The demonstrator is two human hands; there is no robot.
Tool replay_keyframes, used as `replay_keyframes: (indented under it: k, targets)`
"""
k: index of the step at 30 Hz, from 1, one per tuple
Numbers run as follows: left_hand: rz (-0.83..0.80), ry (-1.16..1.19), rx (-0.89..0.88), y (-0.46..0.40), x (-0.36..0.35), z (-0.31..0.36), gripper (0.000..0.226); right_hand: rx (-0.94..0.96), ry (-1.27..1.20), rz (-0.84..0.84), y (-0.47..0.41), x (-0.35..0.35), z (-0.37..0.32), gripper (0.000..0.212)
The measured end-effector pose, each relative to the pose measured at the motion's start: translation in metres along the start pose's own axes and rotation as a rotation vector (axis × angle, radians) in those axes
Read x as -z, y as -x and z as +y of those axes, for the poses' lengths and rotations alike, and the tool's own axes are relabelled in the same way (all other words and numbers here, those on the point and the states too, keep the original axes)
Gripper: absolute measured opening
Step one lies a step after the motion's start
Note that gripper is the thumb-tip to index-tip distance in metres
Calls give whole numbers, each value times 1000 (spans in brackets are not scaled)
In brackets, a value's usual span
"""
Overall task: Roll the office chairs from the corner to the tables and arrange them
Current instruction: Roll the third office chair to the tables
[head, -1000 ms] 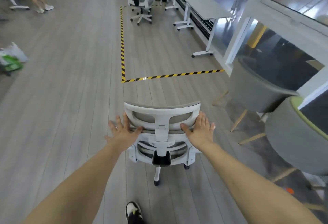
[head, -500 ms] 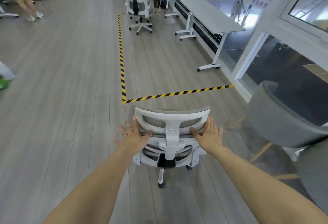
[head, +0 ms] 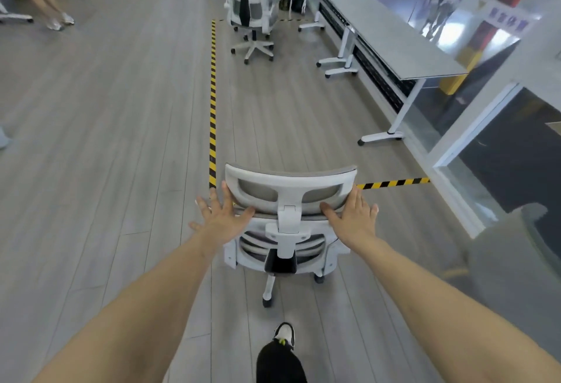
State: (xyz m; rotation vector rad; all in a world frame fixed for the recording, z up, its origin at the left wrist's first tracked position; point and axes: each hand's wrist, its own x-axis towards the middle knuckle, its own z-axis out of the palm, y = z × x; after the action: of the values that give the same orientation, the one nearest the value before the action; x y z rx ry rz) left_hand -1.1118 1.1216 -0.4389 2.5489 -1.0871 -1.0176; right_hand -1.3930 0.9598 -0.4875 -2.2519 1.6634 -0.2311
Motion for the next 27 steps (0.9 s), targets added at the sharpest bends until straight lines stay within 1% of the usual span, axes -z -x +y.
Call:
replay_keyframes:
  k: [5, 8, 12, 19, 22, 25, 27]
  targets:
    - [2, 9, 49, -109, 49, 52, 104, 30, 21, -12, -146, 2, -23, 111]
    - [27, 24, 53, -171, 76, 75, 102, 39, 22, -32, -220, 3, -43, 111]
    - [49, 43, 48, -259, 120, 105, 102, 56, 30, -46, -320, 3, -72, 106]
    - [84, 56, 13, -420, 199, 155, 100, 77, -20, -8, -506, -12, -117, 106]
    - [54, 56, -2, -503, 238, 173, 108, 59, -31, -4, -591, -19, -140, 104]
    - [55, 1, 32, -596, 267, 187, 115, 52, -40, -41, -665, -18, -162, 105]
    - [10, -55, 62, -632, 295, 210, 114, 55, -41, -27, -715, -19, -176, 105]
